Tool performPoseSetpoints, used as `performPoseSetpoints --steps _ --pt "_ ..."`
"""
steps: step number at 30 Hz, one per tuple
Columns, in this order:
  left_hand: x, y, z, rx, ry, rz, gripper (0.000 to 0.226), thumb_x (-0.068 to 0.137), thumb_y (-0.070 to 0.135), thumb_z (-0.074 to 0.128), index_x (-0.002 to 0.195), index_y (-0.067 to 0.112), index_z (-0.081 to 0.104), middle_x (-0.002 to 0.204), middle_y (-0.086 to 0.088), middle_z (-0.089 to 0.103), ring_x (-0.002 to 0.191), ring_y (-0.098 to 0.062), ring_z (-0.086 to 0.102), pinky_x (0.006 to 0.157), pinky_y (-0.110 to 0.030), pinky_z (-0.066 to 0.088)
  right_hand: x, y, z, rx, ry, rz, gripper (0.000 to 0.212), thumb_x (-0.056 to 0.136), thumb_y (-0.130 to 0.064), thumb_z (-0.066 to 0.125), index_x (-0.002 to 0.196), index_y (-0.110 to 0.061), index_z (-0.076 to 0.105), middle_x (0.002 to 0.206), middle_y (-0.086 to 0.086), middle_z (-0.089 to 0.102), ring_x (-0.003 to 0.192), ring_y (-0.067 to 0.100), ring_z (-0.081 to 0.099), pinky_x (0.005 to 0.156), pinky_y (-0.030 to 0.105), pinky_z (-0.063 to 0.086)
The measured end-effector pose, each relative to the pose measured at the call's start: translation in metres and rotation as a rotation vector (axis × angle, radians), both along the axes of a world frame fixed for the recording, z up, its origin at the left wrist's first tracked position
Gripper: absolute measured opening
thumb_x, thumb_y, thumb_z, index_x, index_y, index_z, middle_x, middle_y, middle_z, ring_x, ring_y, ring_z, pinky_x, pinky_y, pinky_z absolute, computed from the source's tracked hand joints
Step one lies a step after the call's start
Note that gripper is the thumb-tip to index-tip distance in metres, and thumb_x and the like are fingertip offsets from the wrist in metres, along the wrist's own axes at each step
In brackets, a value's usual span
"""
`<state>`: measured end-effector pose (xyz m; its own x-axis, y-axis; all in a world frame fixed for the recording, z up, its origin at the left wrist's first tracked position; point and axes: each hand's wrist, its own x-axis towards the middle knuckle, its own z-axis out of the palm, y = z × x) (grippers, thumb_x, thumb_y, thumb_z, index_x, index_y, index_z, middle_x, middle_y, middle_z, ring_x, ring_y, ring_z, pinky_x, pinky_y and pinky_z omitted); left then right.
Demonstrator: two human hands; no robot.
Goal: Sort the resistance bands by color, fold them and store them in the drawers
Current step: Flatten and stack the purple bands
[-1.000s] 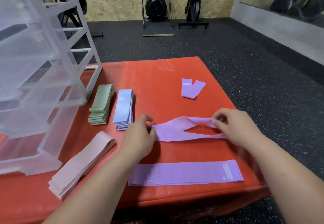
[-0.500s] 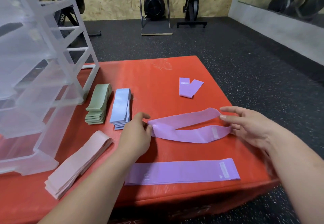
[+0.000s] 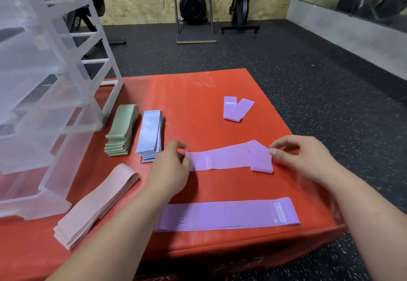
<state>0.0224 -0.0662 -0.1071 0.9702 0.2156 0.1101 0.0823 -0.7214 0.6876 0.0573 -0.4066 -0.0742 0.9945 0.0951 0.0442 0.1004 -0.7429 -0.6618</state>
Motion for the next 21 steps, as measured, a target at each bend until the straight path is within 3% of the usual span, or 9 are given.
performPoseSetpoints --steps 4,8,10,13,16,18,21 --pt "-0.001 0.001 0.001 0.008 0.016 0.002 0.03 0.095 0.018 0.064 0.124 0.024 0.063 0.083 0.013 0.066 0.088 -0.022 0.066 0.078 -0.036 0.049 -0.005 0.007 -0.006 -0.116 0.013 0.184 0.041 0.062 -0.056 0.094 0.095 -0.043 0.074 0.103 -0.021 0.07 0.097 -0.003 0.066 0.087 0.021 0.05" --pt "0.0 0.002 0.001 0.002 0.022 0.024 0.029 0.095 0.017 0.067 0.123 0.024 0.064 0.085 0.016 0.064 0.088 -0.018 0.065 0.076 -0.032 0.044 0.002 0.009 -0.011 -0.165 -0.119 0.097 0.013 0.08 -0.045 0.084 0.084 -0.037 0.074 0.087 -0.02 0.072 0.086 0.003 0.069 0.08 0.029 0.052" --pt "0.0 0.003 0.001 -0.005 0.014 0.044 0.025 0.096 0.019 0.067 0.121 0.025 0.066 0.089 0.015 0.065 0.089 -0.018 0.064 0.075 -0.031 0.042 0.007 0.006 -0.005 -0.003 -0.143 -0.032 0.008 0.09 -0.04 0.077 0.087 -0.033 0.077 0.083 -0.017 0.075 0.079 0.005 0.069 0.077 0.032 0.052" --pt "0.002 0.007 0.001 -0.023 -0.007 0.066 0.019 0.097 0.023 0.067 0.115 0.021 0.072 0.096 0.006 0.071 0.093 -0.021 0.066 0.078 -0.032 0.044 0.009 0.0 0.007 0.373 -0.077 -0.179 0.018 0.099 -0.035 0.069 0.092 -0.021 0.078 0.076 0.0 0.075 0.063 0.012 0.061 0.065 0.032 0.049" --pt "0.006 0.01 0.002 -0.076 0.009 0.073 0.01 0.097 0.026 0.068 0.095 0.02 0.076 0.085 0.004 0.073 0.084 -0.021 0.065 0.072 -0.031 0.043 0.006 -0.007 0.011 0.471 0.093 -0.286 0.024 0.103 -0.028 0.064 0.093 -0.011 0.077 0.075 0.01 0.072 0.058 0.011 0.055 0.054 0.027 0.04" --pt "0.009 0.01 0.003 -0.129 0.028 0.086 0.019 0.096 0.028 0.07 0.08 0.018 0.072 0.072 0.008 0.068 0.073 -0.018 0.062 0.064 -0.029 0.04 0.005 -0.013 0.005 0.399 0.211 -0.294 0.026 0.104 -0.027 0.061 0.091 -0.01 0.076 0.079 0.008 0.077 0.06 0.017 0.056 0.054 0.026 0.04" --pt "0.01 0.009 0.004 -0.169 0.053 0.101 0.019 0.094 0.03 0.074 0.079 0.02 0.067 0.074 0.009 0.069 0.07 -0.011 0.062 0.061 -0.025 0.039 0.004 -0.023 -0.008 -0.098 0.23 -0.199 0.035 0.101 -0.035 0.062 0.074 -0.017 0.075 0.069 -0.004 0.075 0.061 0.019 0.066 0.059 0.03 0.048"
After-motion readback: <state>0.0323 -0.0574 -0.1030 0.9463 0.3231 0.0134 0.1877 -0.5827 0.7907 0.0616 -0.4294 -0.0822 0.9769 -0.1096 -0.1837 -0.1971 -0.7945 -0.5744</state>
